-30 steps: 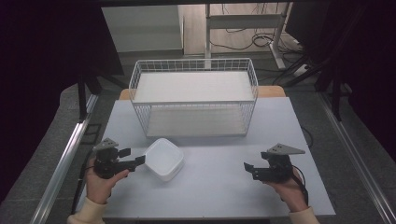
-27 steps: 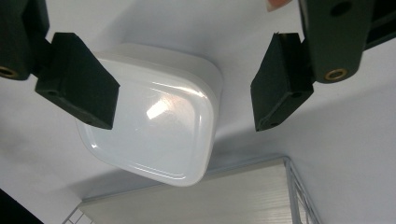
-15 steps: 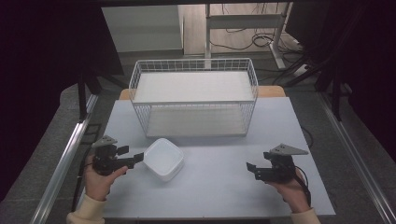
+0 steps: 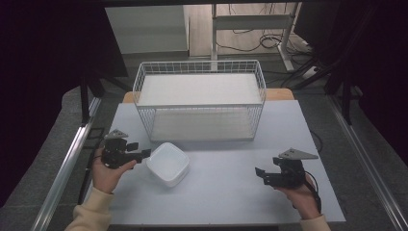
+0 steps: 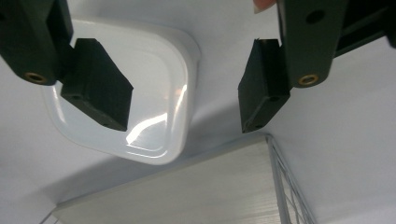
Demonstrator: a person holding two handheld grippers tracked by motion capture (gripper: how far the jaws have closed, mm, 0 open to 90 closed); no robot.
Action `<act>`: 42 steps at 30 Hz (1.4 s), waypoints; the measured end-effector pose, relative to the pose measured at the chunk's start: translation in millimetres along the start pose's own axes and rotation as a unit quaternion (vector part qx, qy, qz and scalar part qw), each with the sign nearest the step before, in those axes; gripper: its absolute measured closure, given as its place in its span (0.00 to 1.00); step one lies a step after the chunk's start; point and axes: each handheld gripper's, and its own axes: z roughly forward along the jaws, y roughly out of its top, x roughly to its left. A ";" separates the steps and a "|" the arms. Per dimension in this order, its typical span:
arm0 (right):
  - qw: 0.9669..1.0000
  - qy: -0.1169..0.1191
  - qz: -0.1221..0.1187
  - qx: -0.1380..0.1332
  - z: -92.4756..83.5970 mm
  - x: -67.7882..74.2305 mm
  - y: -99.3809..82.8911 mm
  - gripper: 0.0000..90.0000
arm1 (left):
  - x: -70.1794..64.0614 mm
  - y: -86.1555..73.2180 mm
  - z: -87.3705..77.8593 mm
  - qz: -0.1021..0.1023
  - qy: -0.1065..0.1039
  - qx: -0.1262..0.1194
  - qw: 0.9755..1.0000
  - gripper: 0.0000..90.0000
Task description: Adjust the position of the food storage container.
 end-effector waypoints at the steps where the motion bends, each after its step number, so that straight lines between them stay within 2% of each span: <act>1: 1.000 -0.001 0.000 0.001 0.3 -0.6 -0.3 0.20 | 0.8 1.6 1.5 0.000 0.001 0.002 1.000 0.41; 4: 1.000 -0.005 0.004 0.005 0.8 -1.7 -0.7 0.20 | 2.7 8.1 6.9 0.003 0.003 0.011 1.000 0.45; 7: 1.000 -0.005 0.004 0.008 1.7 -2.8 -1.4 0.20 | 5.7 12.7 12.8 0.006 0.006 0.020 1.000 0.53; 14: 1.000 -0.013 0.003 0.007 1.9 -3.4 -2.3 0.20 | 11.9 17.3 28.7 0.019 0.001 0.052 0.998 0.87; 15: 1.000 -0.013 0.003 0.007 1.9 -3.4 -2.3 0.20 | 11.9 17.3 28.7 0.019 0.001 0.052 0.998 0.90; 16: 1.000 -0.013 0.002 0.007 2.4 -3.2 -2.4 0.20 | 13.6 17.2 34.2 0.028 0.001 0.066 0.997 0.94; 19: 1.000 -0.013 0.002 0.010 3.5 -3.2 -3.0 0.20 | 17.2 16.8 41.1 0.027 0.001 0.076 0.997 1.00; 29: 1.000 -0.017 0.006 0.012 4.7 -4.8 -4.2 0.20 | 19.9 16.7 54.6 0.035 -0.028 0.098 0.994 1.00; 30: 1.000 -0.017 0.005 0.013 4.9 -4.6 -4.3 0.20 | 18.8 16.4 58.1 0.036 -0.036 0.101 0.994 1.00; 34: 1.000 -0.015 0.008 0.012 4.7 -4.0 -4.0 0.20 | 17.0 17.4 58.7 0.045 -0.037 0.105 0.993 1.00; 42: 1.000 -0.014 0.006 0.014 5.4 -3.3 -4.0 0.20 | 12.8 18.9 62.7 0.042 -0.047 0.104 0.993 1.00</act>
